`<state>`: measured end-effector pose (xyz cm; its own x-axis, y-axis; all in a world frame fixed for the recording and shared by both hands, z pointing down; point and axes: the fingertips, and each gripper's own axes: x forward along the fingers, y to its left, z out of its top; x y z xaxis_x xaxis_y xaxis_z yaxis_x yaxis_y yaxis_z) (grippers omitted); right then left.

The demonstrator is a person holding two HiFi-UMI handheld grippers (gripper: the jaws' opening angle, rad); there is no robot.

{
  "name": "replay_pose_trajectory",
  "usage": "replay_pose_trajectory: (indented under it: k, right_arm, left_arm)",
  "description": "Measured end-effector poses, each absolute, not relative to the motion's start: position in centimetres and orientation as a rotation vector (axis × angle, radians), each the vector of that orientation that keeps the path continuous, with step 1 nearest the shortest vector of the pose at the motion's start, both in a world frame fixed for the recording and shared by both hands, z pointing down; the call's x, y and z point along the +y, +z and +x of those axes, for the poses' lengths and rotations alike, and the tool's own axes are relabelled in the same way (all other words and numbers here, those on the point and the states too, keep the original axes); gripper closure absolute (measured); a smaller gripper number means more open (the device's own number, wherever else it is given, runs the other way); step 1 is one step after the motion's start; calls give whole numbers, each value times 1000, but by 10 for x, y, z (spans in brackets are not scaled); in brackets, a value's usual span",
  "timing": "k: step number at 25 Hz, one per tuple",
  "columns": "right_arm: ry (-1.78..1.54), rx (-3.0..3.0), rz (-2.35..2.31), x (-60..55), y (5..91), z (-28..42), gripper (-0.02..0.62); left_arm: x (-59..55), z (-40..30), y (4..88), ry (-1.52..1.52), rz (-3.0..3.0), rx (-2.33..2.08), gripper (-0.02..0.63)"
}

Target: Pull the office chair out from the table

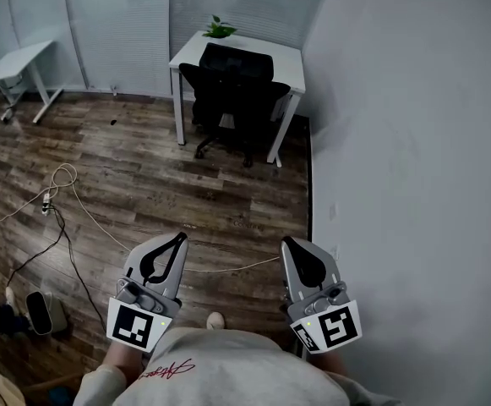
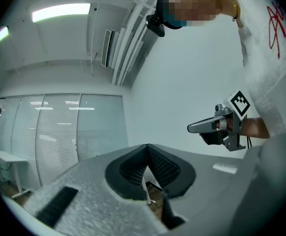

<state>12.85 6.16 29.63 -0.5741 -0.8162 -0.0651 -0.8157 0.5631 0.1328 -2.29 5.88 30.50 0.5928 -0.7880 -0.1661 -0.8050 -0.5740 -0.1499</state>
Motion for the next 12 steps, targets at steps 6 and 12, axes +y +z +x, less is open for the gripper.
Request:
replay_pose_trajectory:
  k: [6, 12]
  right_arm:
    - [-211, -2773, 1439, 54, 302, 124, 594]
    - [-201, -2778, 1436, 47, 302, 119, 594]
  left_arm:
    - [52, -28, 309, 103, -2615, 1335, 611]
    - [44, -29, 311, 89, -2631, 1323, 611]
